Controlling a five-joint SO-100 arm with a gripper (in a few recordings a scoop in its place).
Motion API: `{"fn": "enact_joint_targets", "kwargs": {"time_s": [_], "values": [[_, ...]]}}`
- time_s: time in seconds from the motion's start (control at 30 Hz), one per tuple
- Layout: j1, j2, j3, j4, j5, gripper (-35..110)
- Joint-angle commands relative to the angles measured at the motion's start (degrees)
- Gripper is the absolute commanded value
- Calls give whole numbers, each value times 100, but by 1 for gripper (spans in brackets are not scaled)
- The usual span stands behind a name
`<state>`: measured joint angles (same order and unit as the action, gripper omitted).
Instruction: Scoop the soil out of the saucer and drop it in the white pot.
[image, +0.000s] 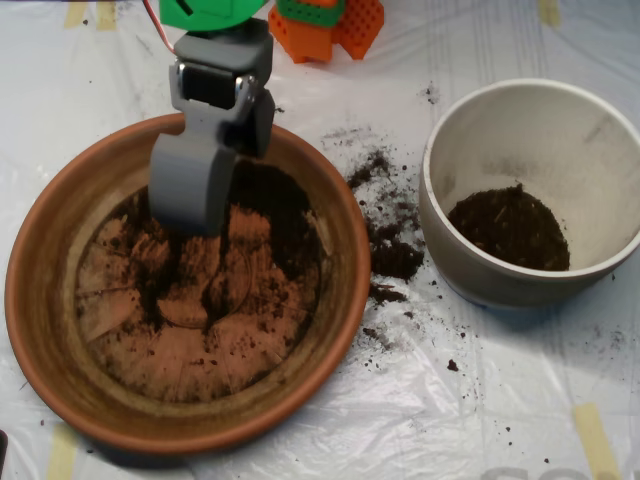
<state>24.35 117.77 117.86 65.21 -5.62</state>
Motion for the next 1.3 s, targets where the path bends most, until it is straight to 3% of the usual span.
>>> {"fn": "enact_joint_targets", "kwargs": {"time_s": [0.0,0.2,0.6,0.97,1.27], "values": [[246,-62,132,-325,-220,44],[580,-1028,-97,-536,-448,50],[1336,-3771,-2355,185,-879,51],[1125,-5344,-4271,914,-1107,51],[1099,-5511,-4465,1230,-1310,35]]}}
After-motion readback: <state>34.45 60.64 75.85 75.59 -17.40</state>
